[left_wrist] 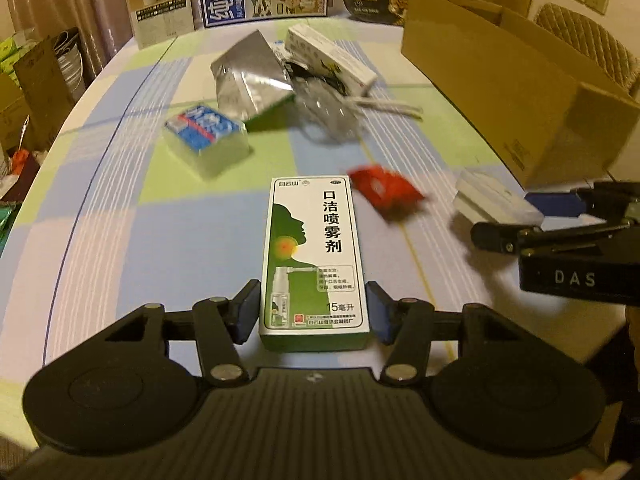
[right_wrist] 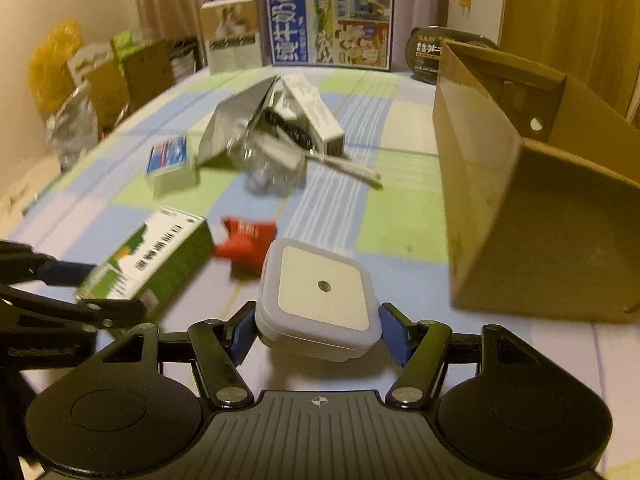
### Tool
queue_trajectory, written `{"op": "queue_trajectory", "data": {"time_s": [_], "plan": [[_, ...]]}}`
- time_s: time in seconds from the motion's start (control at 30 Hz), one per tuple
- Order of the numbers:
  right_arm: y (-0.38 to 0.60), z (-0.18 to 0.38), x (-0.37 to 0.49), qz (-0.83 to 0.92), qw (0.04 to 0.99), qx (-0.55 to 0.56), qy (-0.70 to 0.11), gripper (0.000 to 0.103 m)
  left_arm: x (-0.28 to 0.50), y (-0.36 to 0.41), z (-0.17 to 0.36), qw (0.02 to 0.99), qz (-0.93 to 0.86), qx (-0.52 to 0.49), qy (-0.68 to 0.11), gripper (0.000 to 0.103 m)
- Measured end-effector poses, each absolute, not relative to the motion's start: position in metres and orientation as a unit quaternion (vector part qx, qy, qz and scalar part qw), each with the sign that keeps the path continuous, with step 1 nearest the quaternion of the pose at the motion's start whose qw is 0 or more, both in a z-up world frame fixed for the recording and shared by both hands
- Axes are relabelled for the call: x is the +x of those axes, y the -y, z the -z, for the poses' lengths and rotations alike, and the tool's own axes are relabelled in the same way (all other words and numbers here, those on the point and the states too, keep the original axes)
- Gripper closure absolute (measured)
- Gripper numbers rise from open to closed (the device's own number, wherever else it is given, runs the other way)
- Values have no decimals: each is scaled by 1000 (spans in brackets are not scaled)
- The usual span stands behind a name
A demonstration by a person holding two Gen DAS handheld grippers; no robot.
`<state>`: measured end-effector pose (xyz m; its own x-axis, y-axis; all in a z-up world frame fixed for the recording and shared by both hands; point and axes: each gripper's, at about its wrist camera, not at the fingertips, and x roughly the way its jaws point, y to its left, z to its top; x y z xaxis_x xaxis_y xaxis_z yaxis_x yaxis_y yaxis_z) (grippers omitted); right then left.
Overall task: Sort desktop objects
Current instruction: 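Lift both held items and carry them over the cardboard box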
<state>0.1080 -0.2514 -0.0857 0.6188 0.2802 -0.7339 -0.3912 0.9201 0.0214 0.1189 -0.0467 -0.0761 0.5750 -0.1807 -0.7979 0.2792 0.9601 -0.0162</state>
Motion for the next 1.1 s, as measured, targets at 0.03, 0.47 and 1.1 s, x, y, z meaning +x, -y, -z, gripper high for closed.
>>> {"op": "queue_trajectory", "data": {"time_s": [0.03, 0.47, 1.1], "plan": [[252, 87, 103, -187, 896, -74, -396, 41, 113, 46, 77, 885, 130, 56, -444, 52], [255, 94, 98, -195, 893, -51, -402, 25, 117, 44, 74, 892, 131, 63, -429, 44], [255, 98, 96, -210, 891, -70, -395, 40, 130, 56, 86, 886, 137, 88, -433, 52]]}}
